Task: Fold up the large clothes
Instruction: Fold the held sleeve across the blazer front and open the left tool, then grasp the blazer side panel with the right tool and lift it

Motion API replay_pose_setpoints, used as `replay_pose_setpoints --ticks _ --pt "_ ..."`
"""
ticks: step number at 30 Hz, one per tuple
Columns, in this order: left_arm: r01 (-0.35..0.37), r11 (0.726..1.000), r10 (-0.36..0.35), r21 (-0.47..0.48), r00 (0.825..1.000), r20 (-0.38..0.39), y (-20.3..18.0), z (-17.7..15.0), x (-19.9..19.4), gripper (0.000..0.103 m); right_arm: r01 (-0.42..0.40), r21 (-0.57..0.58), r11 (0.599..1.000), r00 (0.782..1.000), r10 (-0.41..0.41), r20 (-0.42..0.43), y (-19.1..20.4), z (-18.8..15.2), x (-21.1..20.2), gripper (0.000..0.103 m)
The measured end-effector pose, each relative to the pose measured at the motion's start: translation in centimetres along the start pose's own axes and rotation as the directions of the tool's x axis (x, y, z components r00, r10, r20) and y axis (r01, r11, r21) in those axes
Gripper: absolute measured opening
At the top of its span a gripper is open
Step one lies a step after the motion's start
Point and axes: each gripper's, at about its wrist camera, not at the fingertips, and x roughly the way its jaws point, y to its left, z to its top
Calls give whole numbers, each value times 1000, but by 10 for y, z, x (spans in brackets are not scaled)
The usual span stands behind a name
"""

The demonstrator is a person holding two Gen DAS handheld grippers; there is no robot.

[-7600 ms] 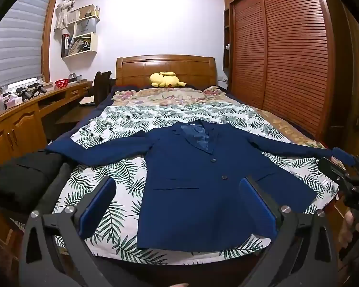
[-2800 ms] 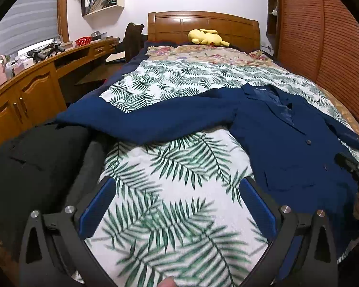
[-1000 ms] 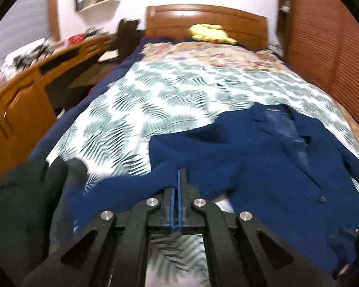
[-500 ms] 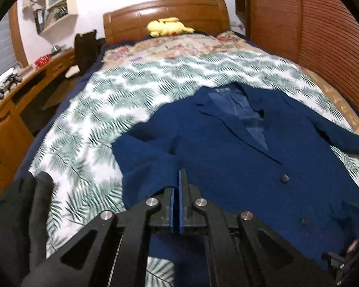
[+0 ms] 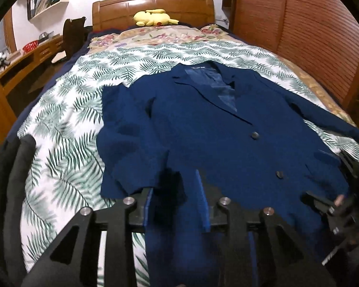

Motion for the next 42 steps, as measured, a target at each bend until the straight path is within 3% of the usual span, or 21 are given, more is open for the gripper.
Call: replay_pose_setpoints --ticks 9,19,24,30,35,39,42 --pt "104 992 -100 -73 993 57 19 -35 -22 40 14 -18 1000 1000 -14 -11 17 14 11 103" --pt "203 979 -202 12 971 127 12 -40 -71 48 62 -85 994 998 -63 -11 37 61 13 103" --pt "160 987 -155 -10 968 196 38 -43 -100 50 48 -125 991 999 -49 -7 64 91 21 103" --pt "79 992 -52 -100 967 249 90 -54 -122 50 -19 -186 982 999 10 -50 112 109 50 103" --pt "-2 989 41 -150 966 255 123 -63 -127 50 -109 -223 969 989 83 -124 153 104 83 103" --pt "-25 986 65 -163 967 246 132 -68 -125 51 -170 -265 949 973 119 -200 185 92 110 100" --pt "-48 986 85 -158 968 235 135 -70 -123 51 -160 -304 939 965 83 -250 197 81 131 88"
